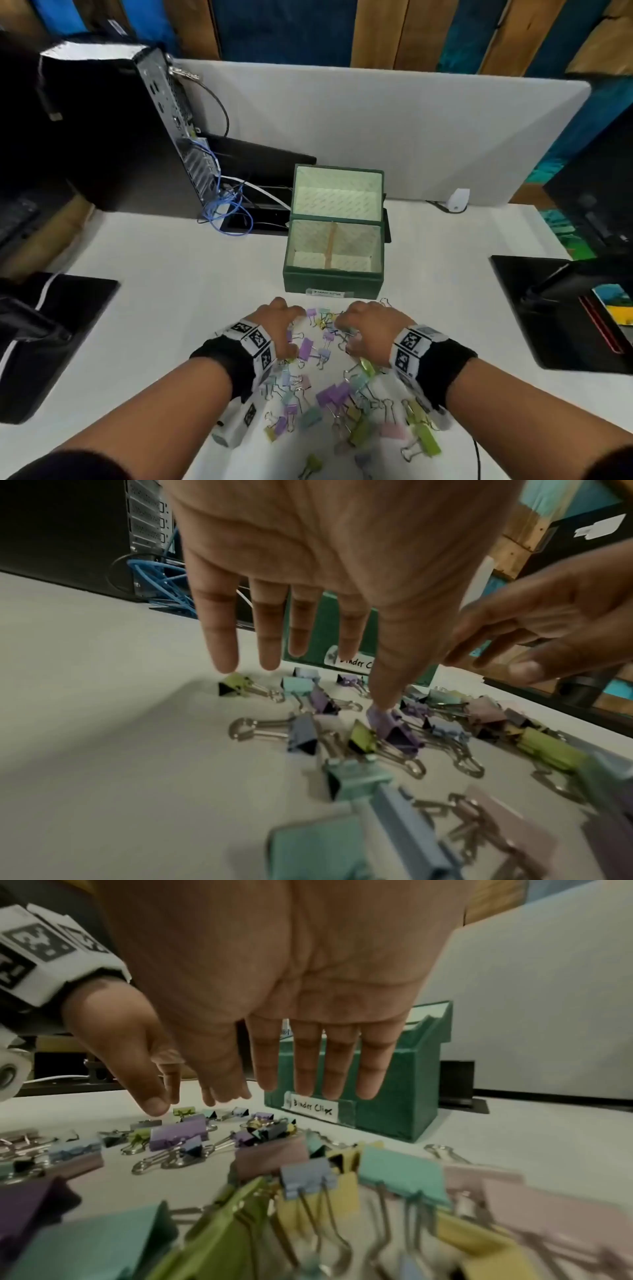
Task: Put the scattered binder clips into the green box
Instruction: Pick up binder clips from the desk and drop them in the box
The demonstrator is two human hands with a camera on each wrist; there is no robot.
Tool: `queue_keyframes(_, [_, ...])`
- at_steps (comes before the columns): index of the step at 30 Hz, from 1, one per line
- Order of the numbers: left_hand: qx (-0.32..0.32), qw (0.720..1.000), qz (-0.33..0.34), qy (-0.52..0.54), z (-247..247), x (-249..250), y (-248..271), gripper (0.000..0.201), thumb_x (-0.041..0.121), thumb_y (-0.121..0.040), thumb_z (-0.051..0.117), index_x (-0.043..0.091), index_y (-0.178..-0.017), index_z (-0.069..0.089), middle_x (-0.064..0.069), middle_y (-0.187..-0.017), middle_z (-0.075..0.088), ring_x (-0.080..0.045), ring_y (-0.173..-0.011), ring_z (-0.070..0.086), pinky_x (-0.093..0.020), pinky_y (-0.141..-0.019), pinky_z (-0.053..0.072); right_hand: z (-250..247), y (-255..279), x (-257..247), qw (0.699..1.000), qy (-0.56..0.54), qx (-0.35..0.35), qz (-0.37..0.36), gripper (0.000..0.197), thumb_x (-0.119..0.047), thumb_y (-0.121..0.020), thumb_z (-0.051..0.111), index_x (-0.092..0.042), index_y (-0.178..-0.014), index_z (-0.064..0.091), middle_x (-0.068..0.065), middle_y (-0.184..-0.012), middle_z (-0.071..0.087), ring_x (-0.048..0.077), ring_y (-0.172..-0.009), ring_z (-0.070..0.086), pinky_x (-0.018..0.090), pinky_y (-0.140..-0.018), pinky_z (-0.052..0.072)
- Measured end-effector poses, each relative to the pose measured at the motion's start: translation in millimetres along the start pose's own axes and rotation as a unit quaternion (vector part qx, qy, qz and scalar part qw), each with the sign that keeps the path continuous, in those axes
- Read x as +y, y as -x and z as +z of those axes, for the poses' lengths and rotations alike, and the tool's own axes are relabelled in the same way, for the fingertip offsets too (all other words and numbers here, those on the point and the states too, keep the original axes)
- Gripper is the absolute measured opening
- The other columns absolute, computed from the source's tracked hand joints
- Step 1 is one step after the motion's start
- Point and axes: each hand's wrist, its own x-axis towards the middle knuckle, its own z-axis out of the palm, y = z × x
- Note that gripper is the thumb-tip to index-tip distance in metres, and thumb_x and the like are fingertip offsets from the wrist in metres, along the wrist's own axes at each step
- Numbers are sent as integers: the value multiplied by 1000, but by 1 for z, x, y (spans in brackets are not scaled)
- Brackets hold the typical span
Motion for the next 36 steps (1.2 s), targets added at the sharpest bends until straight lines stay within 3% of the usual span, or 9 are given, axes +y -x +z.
queue_keyframes(3, [-4,999,-37,-1,1,1,-4,75,41,-66,73,32,-131,36,-6,-124,41,-28,-117,48,-34,-93,45,2,-18,-10,999,29,12,-26,57,-36,-89,51,-30,-142,32,1,-148,36,27,-133,38,41,-108,37])
queue_keyframes(6, [-12,998,-58,-15,3,-4,-12,79,44,-66,71,33,-134,33,-7,-126,42,-29,-120,43,-37,-96,44,7,-43,-18,998,54,-18,-37,71,-41,-86,55,-30,-146,19,3,-157,21,29,-140,29,41,-112,30])
queue_keyframes(12, [26,998,-40,30,11,1,-15,57,30,-74,68,32,-126,44,-6,-119,50,-28,-113,51,-35,-95,47,17,-50,-16,1000,19,-15,-8,57,-35,-86,55,-26,-139,34,7,-133,46,30,-123,46,41,-97,44])
queue_keyframes(19, [49,994,-51,84,9,-6,-19,38,30,-80,62,27,-116,51,-7,-116,51,-24,-104,55,-27,-86,42,8,-50,-8,1000,-2,-27,4,56,-26,-85,56,-26,-137,35,7,-134,44,30,-120,49,39,-96,46])
queue_keyframes(22, [54,994,-44,89,10,-6,-18,48,24,-77,64,34,-122,47,-5,-115,50,-23,-105,56,-25,-85,42,6,-53,-12,998,34,-43,-26,67,-23,-82,61,-26,-141,30,7,-133,43,31,-119,49,38,-93,46])
queue_keyframes(26, [40,998,-21,35,13,-5,-21,52,18,-75,64,35,-122,52,-6,-113,50,-25,-107,53,-29,-88,48,8,-61,-21,997,59,-31,-29,48,-13,-82,58,-25,-128,47,8,-116,49,30,-108,55,31,-71,41])
queue_keyframes(31, [55,998,-15,28,13,-3,-25,20,19,-81,60,21,-101,60,-3,-95,42,-28,-101,56,-26,-73,41,12,-67,-23,999,29,-24,-14,33,-14,-76,63,-25,-106,52,8,-109,49,30,-98,56,31,-69,43])
queue_keyframes(34, [56,998,-1,40,14,-5,-25,16,16,-81,59,16,-97,59,-2,-94,40,-28,-97,56,-25,-72,38,11,-67,-19,999,-15,-31,20,24,-14,-74,62,-23,-93,51,5,-99,43,30,-94,54,33,-73,48])
queue_keyframes(36, [61,997,7,50,14,-8,-26,16,14,-79,60,14,-95,59,-1,-93,40,-26,-90,55,-24,-71,37,9,-67,-16,998,-40,-41,31,19,-12,-74,62,-22,-82,48,3,-96,41,27,-88,53,28,-68,46])
